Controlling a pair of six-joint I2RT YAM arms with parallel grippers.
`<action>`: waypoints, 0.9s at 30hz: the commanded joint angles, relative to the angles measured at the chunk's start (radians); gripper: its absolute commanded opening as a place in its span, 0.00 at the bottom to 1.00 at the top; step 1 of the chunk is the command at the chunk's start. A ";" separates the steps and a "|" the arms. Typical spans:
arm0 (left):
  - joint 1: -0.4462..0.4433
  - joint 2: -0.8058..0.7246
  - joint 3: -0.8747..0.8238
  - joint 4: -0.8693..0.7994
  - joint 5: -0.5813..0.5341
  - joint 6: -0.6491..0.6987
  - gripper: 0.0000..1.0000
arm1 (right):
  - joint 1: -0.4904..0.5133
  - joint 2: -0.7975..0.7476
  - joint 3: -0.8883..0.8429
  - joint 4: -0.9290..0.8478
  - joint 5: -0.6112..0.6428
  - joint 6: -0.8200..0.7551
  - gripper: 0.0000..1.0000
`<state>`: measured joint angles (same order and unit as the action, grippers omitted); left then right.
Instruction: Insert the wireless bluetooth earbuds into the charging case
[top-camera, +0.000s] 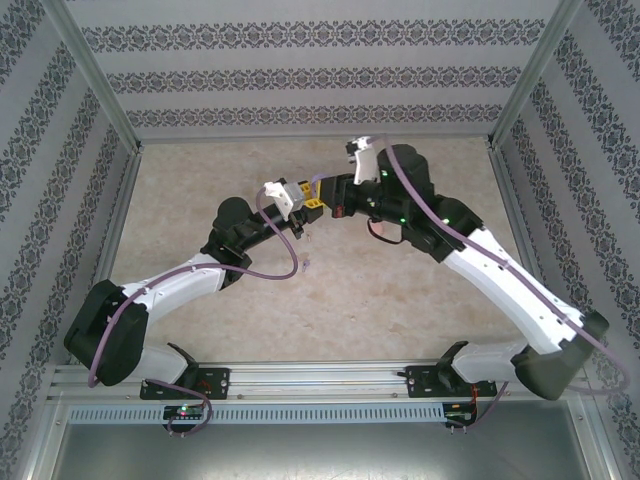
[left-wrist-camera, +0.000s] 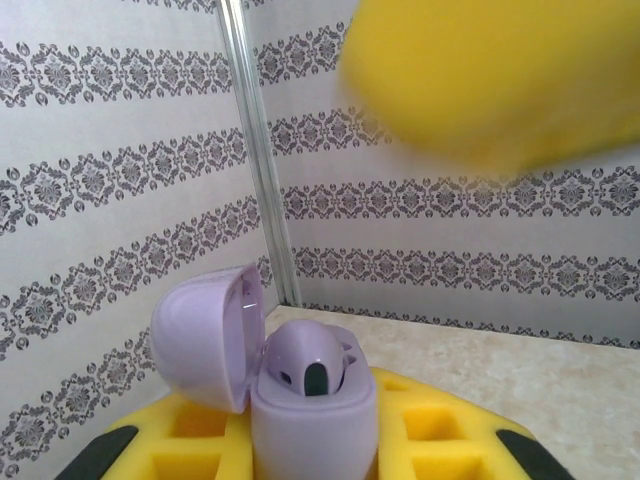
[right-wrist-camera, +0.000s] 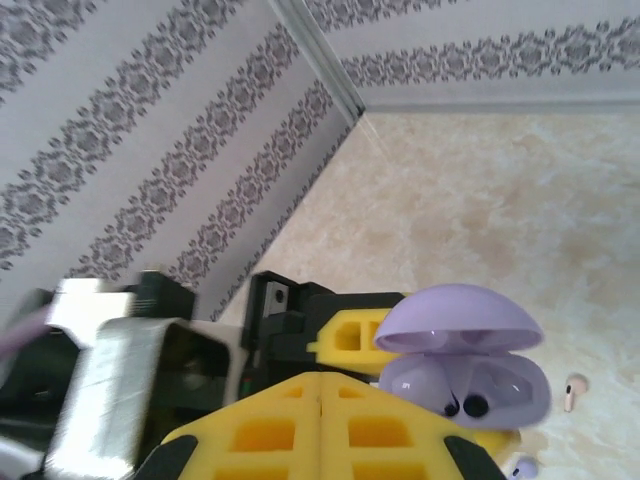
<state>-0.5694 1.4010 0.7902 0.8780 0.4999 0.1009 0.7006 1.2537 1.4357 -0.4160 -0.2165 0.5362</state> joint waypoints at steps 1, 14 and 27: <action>-0.003 -0.018 -0.033 0.073 -0.033 0.005 0.00 | -0.023 -0.103 0.013 -0.002 0.060 0.017 0.00; 0.037 -0.170 -0.155 0.083 -0.175 0.023 0.00 | -0.048 -0.123 -0.243 -0.130 0.198 0.179 0.57; 0.111 -0.296 -0.278 0.147 -0.275 -0.041 0.00 | 0.096 0.309 -0.204 -0.209 0.388 0.498 0.62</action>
<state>-0.4767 1.1313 0.5266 0.9352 0.2584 0.0929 0.7799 1.4967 1.1759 -0.5854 0.0982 0.9279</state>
